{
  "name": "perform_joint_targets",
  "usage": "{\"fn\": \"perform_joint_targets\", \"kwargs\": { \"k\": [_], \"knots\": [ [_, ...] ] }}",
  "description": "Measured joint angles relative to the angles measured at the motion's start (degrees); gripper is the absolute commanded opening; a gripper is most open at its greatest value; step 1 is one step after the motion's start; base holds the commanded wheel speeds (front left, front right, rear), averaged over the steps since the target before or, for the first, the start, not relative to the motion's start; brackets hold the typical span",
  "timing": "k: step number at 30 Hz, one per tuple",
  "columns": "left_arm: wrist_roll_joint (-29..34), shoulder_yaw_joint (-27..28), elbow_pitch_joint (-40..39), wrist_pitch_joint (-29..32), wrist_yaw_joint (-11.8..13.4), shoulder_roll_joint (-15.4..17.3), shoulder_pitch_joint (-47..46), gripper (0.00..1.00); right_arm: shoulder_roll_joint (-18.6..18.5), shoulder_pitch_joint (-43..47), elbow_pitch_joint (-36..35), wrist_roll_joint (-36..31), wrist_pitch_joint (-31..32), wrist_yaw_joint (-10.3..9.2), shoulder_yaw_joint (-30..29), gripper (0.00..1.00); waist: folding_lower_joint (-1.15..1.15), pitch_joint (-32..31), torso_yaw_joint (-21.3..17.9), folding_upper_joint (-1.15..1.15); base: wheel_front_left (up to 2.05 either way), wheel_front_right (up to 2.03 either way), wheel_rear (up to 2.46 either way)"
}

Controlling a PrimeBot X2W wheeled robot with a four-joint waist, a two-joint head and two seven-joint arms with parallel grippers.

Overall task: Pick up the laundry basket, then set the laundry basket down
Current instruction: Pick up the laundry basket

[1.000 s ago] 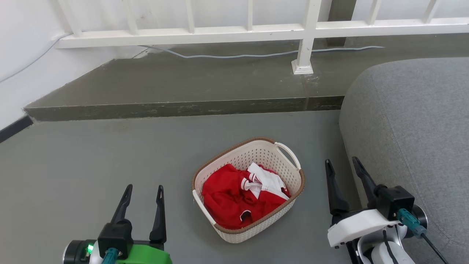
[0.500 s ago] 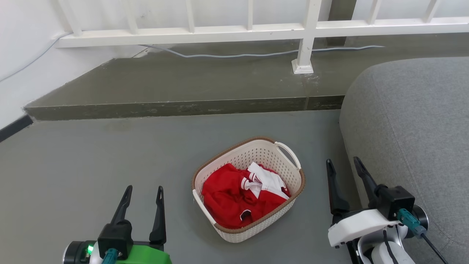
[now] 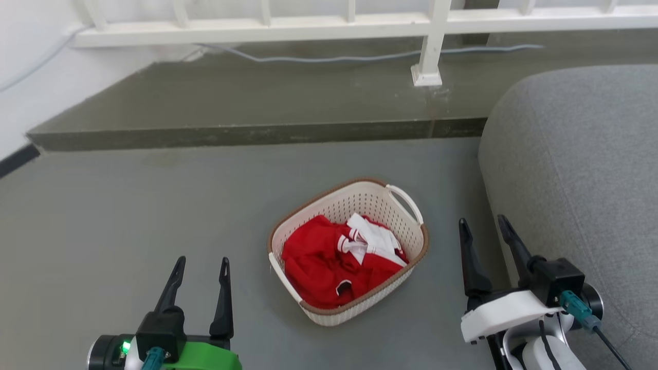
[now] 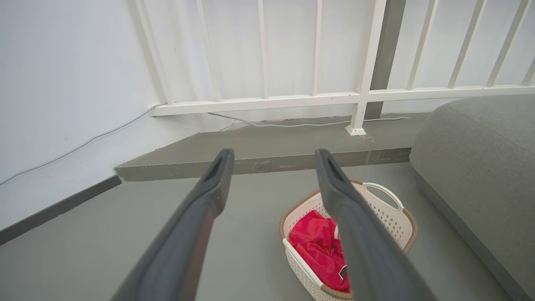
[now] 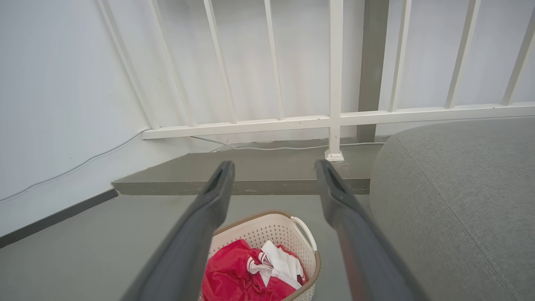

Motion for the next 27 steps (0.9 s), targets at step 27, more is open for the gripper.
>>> {"fn": "perform_joint_targets", "kwargs": {
  "k": [27],
  "knots": [
    [-4.07, 2.29, 11.63, 0.77, 0.00, -0.49, -14.07, 1.00, -0.13, -15.89, -5.00, -2.01, -0.05, -0.03, -4.21, 1.00, 0.00, 18.96, -0.82, 0.00, 0.00, 0.00, 0.00]
  ]
}}
